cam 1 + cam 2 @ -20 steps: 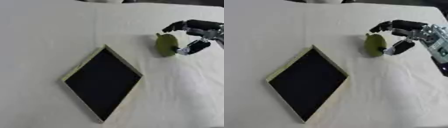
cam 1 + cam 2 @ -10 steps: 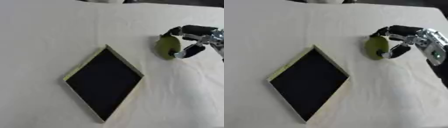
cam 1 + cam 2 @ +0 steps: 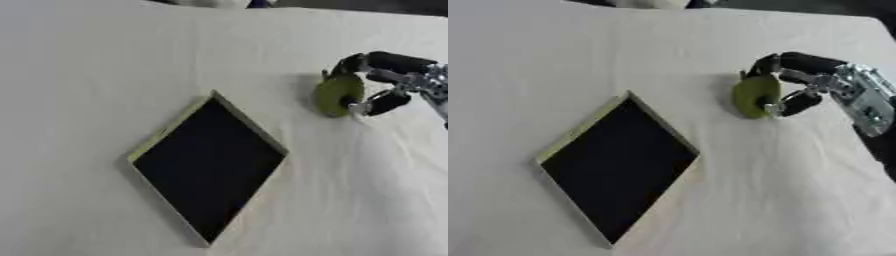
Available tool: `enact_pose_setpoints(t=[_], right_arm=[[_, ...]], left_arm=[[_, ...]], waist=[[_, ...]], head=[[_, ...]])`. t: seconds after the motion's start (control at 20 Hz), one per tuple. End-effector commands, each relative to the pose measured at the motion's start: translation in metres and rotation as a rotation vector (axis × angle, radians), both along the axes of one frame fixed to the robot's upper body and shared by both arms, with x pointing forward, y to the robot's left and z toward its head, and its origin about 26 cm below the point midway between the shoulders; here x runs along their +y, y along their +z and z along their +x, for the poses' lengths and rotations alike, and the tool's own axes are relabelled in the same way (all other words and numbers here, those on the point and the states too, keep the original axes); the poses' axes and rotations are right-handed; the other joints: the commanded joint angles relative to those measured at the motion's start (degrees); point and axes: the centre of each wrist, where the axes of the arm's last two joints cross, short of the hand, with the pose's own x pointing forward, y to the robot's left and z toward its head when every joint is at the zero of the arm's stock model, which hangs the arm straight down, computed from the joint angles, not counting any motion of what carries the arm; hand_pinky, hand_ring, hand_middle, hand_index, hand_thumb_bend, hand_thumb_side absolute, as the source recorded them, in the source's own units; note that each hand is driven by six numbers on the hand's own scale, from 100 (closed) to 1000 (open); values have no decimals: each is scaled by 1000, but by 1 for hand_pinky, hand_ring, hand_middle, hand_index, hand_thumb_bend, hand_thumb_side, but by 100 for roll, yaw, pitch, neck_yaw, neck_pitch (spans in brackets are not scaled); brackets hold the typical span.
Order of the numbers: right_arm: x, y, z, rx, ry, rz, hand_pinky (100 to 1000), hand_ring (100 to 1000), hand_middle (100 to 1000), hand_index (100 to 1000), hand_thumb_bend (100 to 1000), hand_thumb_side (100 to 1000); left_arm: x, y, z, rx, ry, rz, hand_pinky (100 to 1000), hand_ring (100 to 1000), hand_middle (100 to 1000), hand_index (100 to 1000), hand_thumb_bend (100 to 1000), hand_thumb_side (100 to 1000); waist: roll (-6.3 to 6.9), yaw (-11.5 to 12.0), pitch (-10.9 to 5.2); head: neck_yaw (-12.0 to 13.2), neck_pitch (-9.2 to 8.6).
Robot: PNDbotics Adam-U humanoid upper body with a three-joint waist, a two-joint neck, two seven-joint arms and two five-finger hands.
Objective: Pick up objects on the table and place them in the box.
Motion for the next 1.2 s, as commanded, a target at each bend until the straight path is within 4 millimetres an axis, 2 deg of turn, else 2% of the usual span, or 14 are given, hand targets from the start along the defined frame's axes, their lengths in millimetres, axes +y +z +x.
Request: enact_pose_setpoints(t=[0.05,0.25,0.5,0.9,1.2], right_arm=[[0,23,-6,-94,31,50,742,694,600,690,100,100],[10,41,-19,-193,91,124,737,668,578,671,100,100],[31,64,-33,-302,171,173,738,663,574,665,100,100],[89,96,-55,-397,424,152,739,664,573,662,100,100],[141,101,-64,-371,633,121,711,656,581,667,100,100]], left_arm=[[0,10,-5,-31,6,23,495,610,626,657,100,465],[0,11,-5,-33,6,24,495,610,625,657,100,464],[0,11,-5,-32,7,24,495,610,626,657,100,465],[0,11,-5,-32,4,23,495,610,626,657,100,464],[-1,10,-4,-30,-2,24,495,610,626,657,100,463]], waist=[[27,-21,-142],[21,-19,-150],[19,-19,-154],[18,-10,-167],[20,17,-180]], head=[[31,-53],[34,-50],[31,-33],[7,-1],[-49,15]])
